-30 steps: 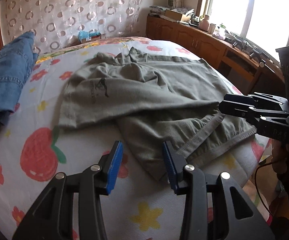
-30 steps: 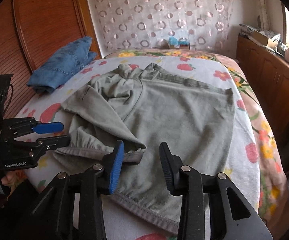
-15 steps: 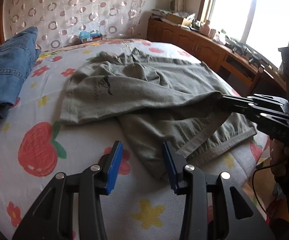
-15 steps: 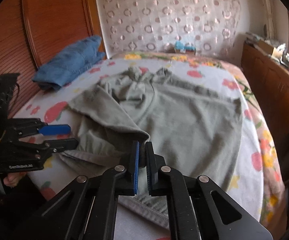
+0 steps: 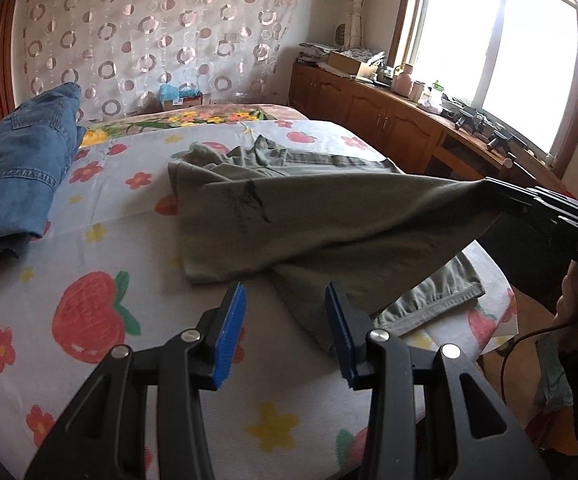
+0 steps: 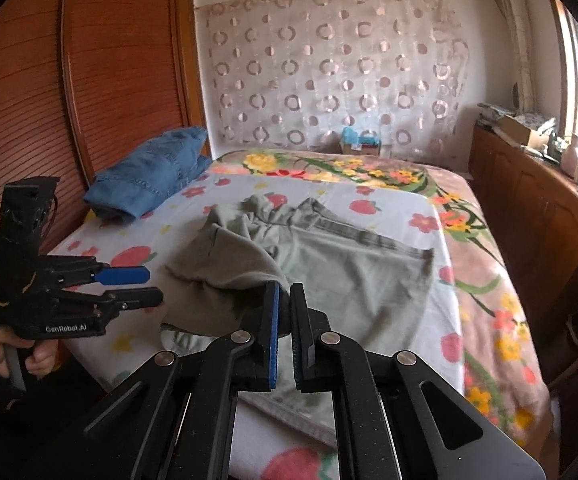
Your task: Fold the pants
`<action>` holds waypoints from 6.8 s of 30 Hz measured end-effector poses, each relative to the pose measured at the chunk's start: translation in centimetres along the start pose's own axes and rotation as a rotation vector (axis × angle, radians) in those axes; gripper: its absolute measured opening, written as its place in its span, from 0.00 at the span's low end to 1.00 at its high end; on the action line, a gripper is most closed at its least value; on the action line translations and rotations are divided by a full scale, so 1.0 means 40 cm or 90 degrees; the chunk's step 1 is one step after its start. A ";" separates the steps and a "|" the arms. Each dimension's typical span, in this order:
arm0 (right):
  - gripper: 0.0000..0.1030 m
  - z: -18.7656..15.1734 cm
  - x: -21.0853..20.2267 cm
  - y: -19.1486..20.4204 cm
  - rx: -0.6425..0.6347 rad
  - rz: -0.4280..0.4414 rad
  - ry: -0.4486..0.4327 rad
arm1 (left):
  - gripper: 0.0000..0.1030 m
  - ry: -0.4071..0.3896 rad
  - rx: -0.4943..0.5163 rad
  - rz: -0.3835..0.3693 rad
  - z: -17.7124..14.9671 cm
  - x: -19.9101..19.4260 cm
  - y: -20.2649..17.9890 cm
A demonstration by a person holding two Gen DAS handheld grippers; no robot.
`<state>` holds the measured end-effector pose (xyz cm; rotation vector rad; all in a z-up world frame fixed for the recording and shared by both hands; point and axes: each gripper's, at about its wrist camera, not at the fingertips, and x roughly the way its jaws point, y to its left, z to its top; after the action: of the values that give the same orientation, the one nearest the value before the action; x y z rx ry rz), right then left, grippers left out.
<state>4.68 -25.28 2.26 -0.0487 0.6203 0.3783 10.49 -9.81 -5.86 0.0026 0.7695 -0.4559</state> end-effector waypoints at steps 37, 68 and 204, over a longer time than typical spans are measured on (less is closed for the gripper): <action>0.20 -0.171 -0.024 -0.103 0.085 -0.052 0.085 | 0.39 -0.009 0.009 0.005 0.003 -0.006 -0.025; 0.32 0.056 0.365 0.173 -0.036 0.103 0.178 | 0.39 -0.035 0.029 -0.005 0.077 -0.065 0.192; 0.10 -0.178 0.036 -0.092 0.129 -0.072 0.132 | 0.39 0.079 0.072 -0.066 -0.036 0.093 -0.097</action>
<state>3.10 -29.36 -4.62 0.0722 0.8540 0.2002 10.31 -14.56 -8.77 0.0979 0.8670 -0.6025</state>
